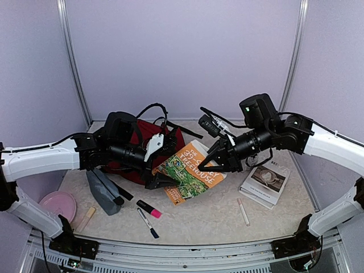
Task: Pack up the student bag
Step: Pass from the right arm to the left, then pass from the left arm to the right
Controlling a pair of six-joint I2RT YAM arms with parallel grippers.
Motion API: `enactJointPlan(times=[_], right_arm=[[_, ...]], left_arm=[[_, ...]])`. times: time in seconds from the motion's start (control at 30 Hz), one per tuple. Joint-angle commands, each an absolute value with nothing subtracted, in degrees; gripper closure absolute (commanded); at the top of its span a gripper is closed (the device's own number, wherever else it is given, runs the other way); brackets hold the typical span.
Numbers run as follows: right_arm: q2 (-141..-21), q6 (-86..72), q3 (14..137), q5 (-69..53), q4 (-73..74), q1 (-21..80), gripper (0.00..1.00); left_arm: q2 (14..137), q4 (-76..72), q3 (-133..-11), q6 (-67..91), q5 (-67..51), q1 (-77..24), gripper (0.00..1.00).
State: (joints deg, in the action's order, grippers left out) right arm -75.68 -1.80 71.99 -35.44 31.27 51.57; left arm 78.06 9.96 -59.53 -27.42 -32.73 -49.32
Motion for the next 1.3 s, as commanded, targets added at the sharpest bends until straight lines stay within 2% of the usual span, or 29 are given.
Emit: enactJointPlan(times=[0.0, 0.07, 0.13, 0.17, 0.27, 0.3, 0.47, 0.6, 0.73, 0.83, 0.9, 0.97, 1.27], right_arm=[[-76.21, 4.87, 76.6, -42.75, 32.48, 52.81, 1.0], [-75.3, 5.95, 76.79, -43.54, 31.33, 52.79, 1.0], [-74.62, 6.71, 77.09, -43.38, 30.85, 52.8, 1.0], [-74.42, 6.98, 77.19, -42.84, 31.03, 52.76, 1.0], [-74.36, 8.11, 77.64, -39.45, 33.06, 52.63, 1.0], [-74.29, 8.4, 77.93, -37.89, 34.05, 52.55, 1.0], [-71.7, 9.23, 79.77, -28.78, 38.71, 50.81, 0.99], [-67.07, 10.01, 79.77, -22.61, 39.42, 49.34, 0.78], [-64.5, 10.88, 81.52, -18.24, 41.66, 47.95, 0.59], [-64.44, 11.05, 82.01, -17.87, 41.05, 47.79, 0.29], [-65.51, 10.76, 81.4, -17.96, 40.14, 47.81, 0.03], [-68.1, 10.68, 81.12, -19.5, 40.06, 47.89, 0.0], [-78.13, 14.16, 79.42, -31.64, 29.92, 48.86, 0.0]], left_arm=[[81.17, 8.67, -62.86, -27.8, -30.67, -49.67, 0.01], [81.97, 8.15, -62.84, -27.63, -32.5, -49.78, 0.02], [82.05, 8.78, -62.7, -28.25, -34.5, -50.36, 0.1], [81.83, 9.13, -62.51, -28.58, -36.07, -50.55, 0.21], [80.12, 6.91, -60.45, -27.58, -39.01, -50.5, 0.87], [79.2, 5.23, -59.09, -26.79, -38.2, -50.39, 1.0], [76.72, 3.27, -55.9, -21.89, -31.14, -48.37, 1.0], [76.9, 5.55, -55.73, -21.63, -24.86, -47.11, 1.0], [75.98, 5.89, -55.46, -22.06, -23.86, -47.19, 1.0], [75.7, 5.86, -55.66, -22.27, -23.58, -47.24, 1.0], [75.76, 5.97, -55.92, -22.27, -23.55, -47.33, 1.0], [75.89, 6.08, -56.25, -22.44, -23.64, -47.58, 1.0], [76.54, 7.07, -57.42, -22.55, -23.35, -48.93, 1.0]])
